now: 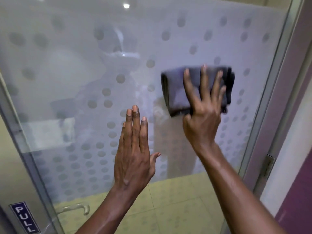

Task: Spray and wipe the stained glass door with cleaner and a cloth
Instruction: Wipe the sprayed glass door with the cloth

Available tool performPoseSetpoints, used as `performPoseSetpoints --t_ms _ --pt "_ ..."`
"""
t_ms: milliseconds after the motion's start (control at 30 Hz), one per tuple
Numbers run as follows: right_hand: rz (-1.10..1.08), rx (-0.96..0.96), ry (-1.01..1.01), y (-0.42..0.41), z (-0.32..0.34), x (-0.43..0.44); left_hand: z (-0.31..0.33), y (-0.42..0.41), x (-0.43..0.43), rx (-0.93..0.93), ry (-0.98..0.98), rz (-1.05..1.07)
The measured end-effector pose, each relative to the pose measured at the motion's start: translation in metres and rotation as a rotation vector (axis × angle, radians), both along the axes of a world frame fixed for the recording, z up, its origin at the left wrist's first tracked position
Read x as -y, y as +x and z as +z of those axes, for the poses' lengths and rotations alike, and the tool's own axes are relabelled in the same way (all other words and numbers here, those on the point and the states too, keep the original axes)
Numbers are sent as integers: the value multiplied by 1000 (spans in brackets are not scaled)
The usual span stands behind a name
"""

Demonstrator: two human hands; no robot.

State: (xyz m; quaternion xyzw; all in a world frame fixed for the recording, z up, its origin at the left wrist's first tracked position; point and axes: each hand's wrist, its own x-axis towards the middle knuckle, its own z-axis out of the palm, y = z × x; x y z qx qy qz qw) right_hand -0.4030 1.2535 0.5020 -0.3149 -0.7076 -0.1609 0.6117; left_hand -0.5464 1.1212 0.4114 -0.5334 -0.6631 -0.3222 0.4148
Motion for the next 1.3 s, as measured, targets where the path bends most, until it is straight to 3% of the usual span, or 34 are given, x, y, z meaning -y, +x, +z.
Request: performPoseSetpoints --t_ms 200,333,467,700,833,1000,1300 --pt "-24 75 -204 24 -176 9 -1 1 1 12 -20 15" --pt "22 161 -235 33 -214 11 0 9 -1 43 -1 0" --pt "33 35 -184 33 -147 -1 2 23 -11 33 4 -59" --pt "40 -41 -70 49 70 -41 5 39 -30 -11 -21 -69" --pt "27 -40 -25 52 108 -53 4 41 -34 -9 -17 -33" --pt "0 -30 12 52 38 -48 5 42 -37 -20 -10 -21" --pt "31 196 -141 58 -192 -26 3 44 -35 -6 -31 2"
